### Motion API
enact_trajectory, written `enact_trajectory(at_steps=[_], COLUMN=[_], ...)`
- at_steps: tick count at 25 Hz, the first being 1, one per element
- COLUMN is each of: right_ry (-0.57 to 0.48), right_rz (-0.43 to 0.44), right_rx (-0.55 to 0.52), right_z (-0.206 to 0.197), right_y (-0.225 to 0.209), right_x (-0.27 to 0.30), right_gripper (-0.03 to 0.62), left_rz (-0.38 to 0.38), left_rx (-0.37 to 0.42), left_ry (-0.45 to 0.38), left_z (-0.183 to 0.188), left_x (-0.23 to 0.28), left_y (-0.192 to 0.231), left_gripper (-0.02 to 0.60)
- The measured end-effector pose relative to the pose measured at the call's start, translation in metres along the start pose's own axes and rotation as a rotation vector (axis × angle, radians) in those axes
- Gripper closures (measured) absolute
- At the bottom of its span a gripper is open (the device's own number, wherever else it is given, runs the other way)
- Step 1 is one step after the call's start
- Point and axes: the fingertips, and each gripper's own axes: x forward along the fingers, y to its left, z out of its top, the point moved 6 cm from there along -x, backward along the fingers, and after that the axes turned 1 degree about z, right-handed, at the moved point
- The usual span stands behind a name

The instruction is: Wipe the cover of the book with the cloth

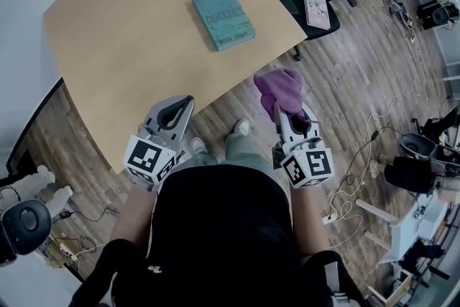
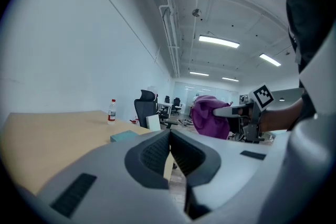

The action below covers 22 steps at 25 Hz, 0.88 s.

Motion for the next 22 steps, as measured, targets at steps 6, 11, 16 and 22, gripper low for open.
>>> enact_trajectory(at_steps=[6, 11, 16, 22], right_ry=[0.019, 0.034, 0.051, 0.081], right_rz=[0.034, 0.099, 0.172, 0.278], right_rx=[0.004, 0.005, 0.0, -0.016], right_z=[0.004, 0.01, 0.024, 0.033], right_y=[-0.019, -0.055, -0.092, -0.133], right_x=[0.047, 0.102, 0.158, 0.222], right_gripper=[0.474, 0.474, 0.474, 0.474], left_rz=[0.05, 0.111, 0.175, 0.282], left_rx=[-0.009, -0.026, -0.03, -0.042], left_ry=[0.027, 0.043, 0.057, 0.089], left_z=[-0.001, 0.002, 0.018, 0.031], left_x=[0.015, 0.054, 0.098, 0.14], left_y=[0.023, 0.042, 0.056, 0.072], left_gripper=[0.56, 0.561, 0.561, 0.56])
